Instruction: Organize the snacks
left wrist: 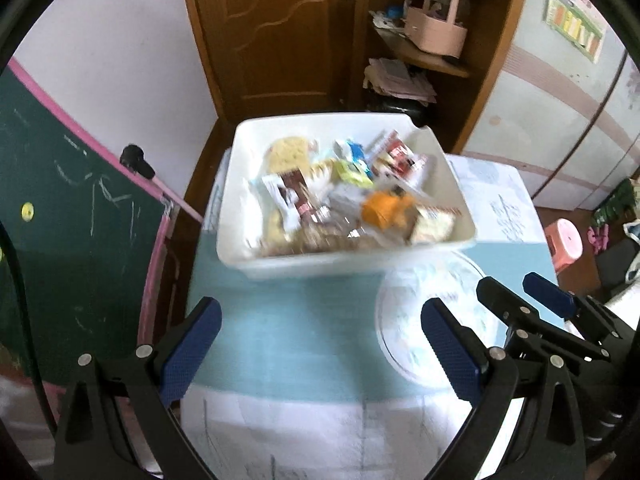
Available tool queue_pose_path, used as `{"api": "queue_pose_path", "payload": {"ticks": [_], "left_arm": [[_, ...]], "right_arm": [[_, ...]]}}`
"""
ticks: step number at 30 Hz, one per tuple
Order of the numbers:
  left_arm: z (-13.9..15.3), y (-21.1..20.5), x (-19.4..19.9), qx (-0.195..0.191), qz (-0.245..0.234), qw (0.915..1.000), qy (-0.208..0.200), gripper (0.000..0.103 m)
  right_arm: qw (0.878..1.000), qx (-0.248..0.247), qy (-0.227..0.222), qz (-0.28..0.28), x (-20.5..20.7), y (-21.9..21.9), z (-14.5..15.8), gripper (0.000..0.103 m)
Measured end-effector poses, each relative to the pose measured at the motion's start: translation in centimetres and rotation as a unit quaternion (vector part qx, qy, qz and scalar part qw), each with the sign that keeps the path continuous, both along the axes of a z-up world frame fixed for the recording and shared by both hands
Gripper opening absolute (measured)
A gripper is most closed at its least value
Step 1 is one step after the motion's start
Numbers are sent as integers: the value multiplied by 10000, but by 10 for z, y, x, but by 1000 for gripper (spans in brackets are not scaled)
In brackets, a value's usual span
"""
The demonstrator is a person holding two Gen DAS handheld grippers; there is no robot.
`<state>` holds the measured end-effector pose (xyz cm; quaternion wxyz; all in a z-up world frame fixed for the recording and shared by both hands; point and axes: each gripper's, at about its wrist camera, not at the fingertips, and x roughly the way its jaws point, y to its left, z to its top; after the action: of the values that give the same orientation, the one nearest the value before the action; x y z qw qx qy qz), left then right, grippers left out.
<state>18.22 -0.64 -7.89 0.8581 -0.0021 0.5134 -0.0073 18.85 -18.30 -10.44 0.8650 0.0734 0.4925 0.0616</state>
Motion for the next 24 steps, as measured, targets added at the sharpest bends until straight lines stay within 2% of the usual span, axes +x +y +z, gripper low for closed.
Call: {"api": "queue_pose_path", "payload": {"ticks": [7,16,19,24], "left_arm": [[12,-17,-60,-171,-147,9997,-2,100],[37,-24,-110,-225,31,9997,-129,100],[44,-28,-125,-152,17,9996,-231,100],[52,-37,-143,-33,-39,9994,-342,100]], "right_arm": [[10000,27,23,-52,-65,-30,11,60],[9999,-77,19,-150,-127,-49,36,61],[9999,-29,-52,-147,-143,-50,45,62],[9984,-339,-383,-234,-160,-48,63,69]]}}
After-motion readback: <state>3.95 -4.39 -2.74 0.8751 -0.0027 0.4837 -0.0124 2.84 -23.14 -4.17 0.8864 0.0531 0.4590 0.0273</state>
